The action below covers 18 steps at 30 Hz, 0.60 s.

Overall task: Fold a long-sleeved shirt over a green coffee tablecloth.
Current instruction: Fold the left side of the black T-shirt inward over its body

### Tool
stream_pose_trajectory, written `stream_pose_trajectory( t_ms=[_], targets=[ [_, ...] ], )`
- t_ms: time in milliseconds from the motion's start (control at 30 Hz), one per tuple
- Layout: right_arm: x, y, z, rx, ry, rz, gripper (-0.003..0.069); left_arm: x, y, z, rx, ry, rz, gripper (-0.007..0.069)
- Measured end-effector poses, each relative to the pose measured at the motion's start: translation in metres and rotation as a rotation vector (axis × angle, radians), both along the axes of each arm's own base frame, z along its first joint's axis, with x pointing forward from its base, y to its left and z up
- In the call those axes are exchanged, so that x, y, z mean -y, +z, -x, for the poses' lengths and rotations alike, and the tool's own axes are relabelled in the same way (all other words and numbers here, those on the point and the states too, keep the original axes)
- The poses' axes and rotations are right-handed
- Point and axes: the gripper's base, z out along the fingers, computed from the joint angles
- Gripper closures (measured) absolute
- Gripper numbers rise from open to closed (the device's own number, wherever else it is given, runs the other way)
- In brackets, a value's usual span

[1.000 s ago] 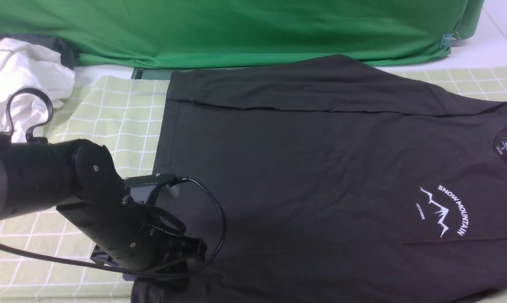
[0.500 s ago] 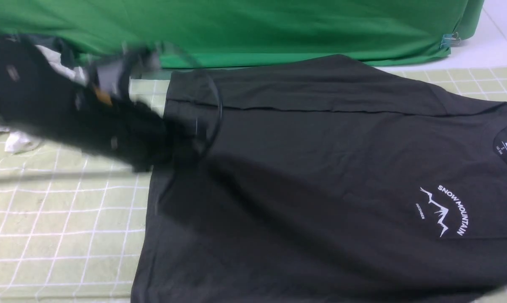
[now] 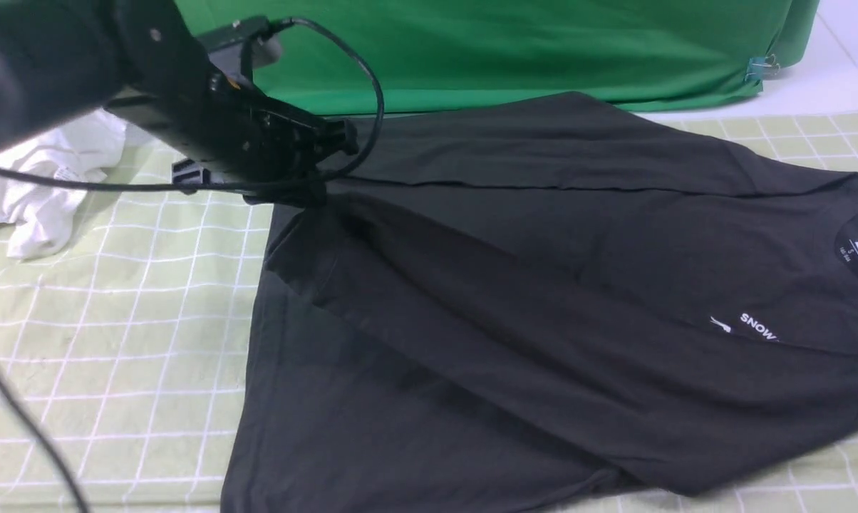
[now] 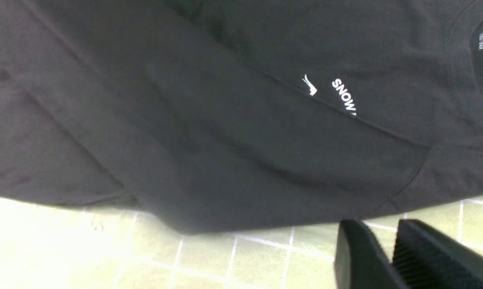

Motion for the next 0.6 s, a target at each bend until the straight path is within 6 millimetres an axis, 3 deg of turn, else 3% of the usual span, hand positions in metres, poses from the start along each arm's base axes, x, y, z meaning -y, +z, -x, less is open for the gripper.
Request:
stream_pose_trajectory(
  t_ms=[167,333,433,600],
  targets=[
    [0.0,0.0,0.0,0.0,0.0,0.0,0.0501,-0.006,-0.037,-0.023,-0.064,0.035,-0.01,0.0608],
    [0.0,0.0,0.0,0.0,0.0,0.0,0.0495,-0.006,-0.059,-0.029,-0.101,0.041,-0.018,0.0598],
    [0.0,0.0,0.0,0.0,0.0,0.0,0.0495,-0.007,-0.057,-0.033,-0.084,0.073,-0.003,0.0571],
    [0.0,0.0,0.0,0.001,0.0,0.0,0.0493,-0.012,-0.032,-0.05,0.022,0.107,0.02,0.0476]
  ],
)
